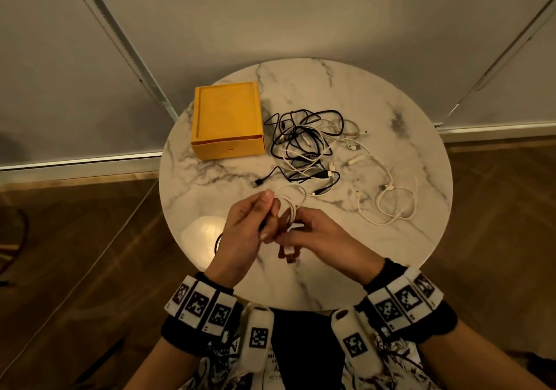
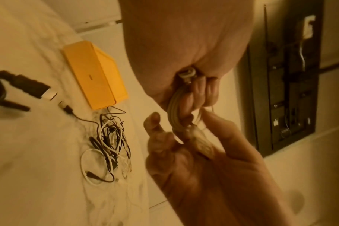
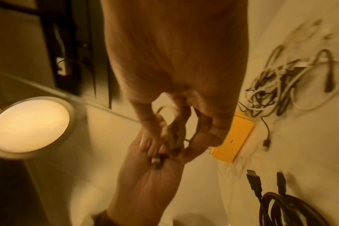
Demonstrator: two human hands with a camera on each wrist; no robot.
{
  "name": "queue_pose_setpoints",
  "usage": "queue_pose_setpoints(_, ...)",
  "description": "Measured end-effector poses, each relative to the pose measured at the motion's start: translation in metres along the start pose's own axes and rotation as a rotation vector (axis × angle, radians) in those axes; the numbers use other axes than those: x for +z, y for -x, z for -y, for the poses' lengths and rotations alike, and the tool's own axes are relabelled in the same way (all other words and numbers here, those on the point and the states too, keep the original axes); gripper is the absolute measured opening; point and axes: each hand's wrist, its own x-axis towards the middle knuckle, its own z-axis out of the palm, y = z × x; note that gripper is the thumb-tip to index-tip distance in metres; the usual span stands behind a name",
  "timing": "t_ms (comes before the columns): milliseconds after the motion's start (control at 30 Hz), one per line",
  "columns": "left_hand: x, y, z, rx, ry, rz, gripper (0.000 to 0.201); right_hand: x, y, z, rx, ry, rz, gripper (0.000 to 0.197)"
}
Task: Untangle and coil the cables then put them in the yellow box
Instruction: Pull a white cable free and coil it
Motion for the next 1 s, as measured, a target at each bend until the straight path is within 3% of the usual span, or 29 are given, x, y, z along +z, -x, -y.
queue_pose_setpoints(67,0.002,-0.001,0.002,0.072,-0.092,-0.051,0.037,0.008,-0.001,0.001,-0.050,-0.016,-0.083,0.011)
queue_pose_setpoints(200,-0.005,-0.008,-0.001,0.078,0.033,-0.206,0.034,0.013,0.002,-0.002,-0.037,-0.089,-0.167,0.039)
queue_pose_setpoints(300,-0.013,-0.020,-0.006,0.044,0.187,-0.327,0.031,0.017,0.008,-0.005,-0.008,0.056,-0.107,0.018)
queue_pose_setpoints(500,-0.006,-0.023,-0.007,-0.112,0.524,-0.200,0.037,0.010,0.004,-0.013,-0.161,0.527,-0.247,0.010)
queue_pose_setpoints(600,-0.002,-0.021,-0.004,-0.142,0.639,-0.149,0.037,0.006,-0.004,-0.017,-0.195,0.630,-0.336,0.005)
queue_pose_setpoints(767,0.009,-0.017,0.003,-0.112,0.568,-0.190,0.035,0.008,-0.010,-0.019,-0.167,0.328,-0.338,0.010)
queue_pose_setpoints(867,0.013,-0.016,0.004,-0.062,0.442,-0.197,0.033,0.012,-0.011,-0.019,-0.194,0.260,-0.345,0.037)
queue_pose_setpoints(1000,0.017,-0.016,0.001,-0.045,0.415,-0.229,0.032,0.011,-0.014,-0.015,-0.202,0.258,-0.331,0.032)
